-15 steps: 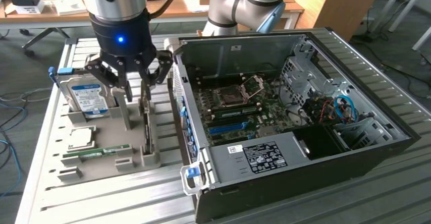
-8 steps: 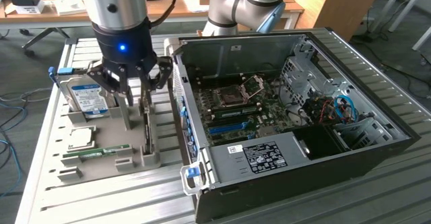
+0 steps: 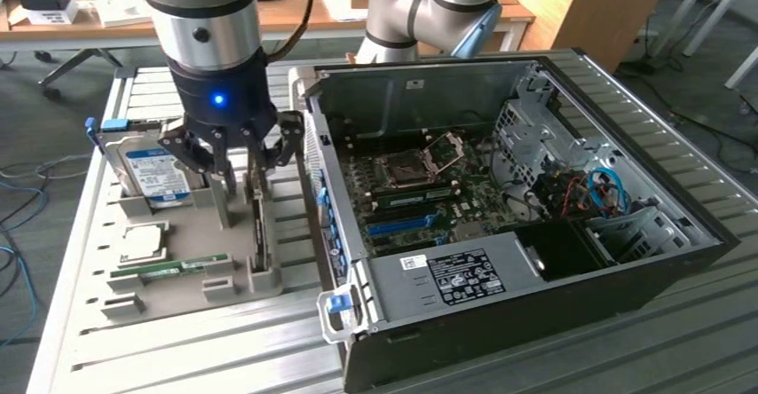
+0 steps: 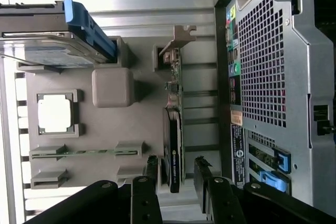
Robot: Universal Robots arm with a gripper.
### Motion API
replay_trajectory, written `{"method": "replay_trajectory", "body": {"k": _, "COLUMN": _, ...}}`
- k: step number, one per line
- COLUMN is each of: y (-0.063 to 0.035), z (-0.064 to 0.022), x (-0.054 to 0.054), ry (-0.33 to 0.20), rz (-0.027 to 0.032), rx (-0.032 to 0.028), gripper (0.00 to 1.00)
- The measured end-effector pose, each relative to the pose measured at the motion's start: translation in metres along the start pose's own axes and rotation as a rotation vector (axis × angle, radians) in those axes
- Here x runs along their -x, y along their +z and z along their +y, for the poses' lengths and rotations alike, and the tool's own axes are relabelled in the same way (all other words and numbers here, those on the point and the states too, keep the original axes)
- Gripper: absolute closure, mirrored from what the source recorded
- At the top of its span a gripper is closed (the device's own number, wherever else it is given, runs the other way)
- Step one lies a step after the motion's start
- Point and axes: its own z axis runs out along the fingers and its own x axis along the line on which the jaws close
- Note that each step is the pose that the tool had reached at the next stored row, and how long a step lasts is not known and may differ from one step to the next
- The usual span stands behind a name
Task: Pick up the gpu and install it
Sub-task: 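Pick up the gpu and move the gpu toward the slot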
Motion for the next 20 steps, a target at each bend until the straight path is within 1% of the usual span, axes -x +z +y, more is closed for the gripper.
{"method": "replay_trajectory", "body": {"k": 13, "y": 0.0235, "z": -0.0011, "x": -0.001, "ry": 0.000, "rz": -0.0001, "rx": 0.0001, "gripper": 0.59}}
{"method": "replay_trajectory", "body": {"k": 20, "y": 0.0241, "z": -0.0011, "x": -0.001, "ry": 0.000, "rz": 0.0000, "rx": -0.0001, "gripper": 0.59}}
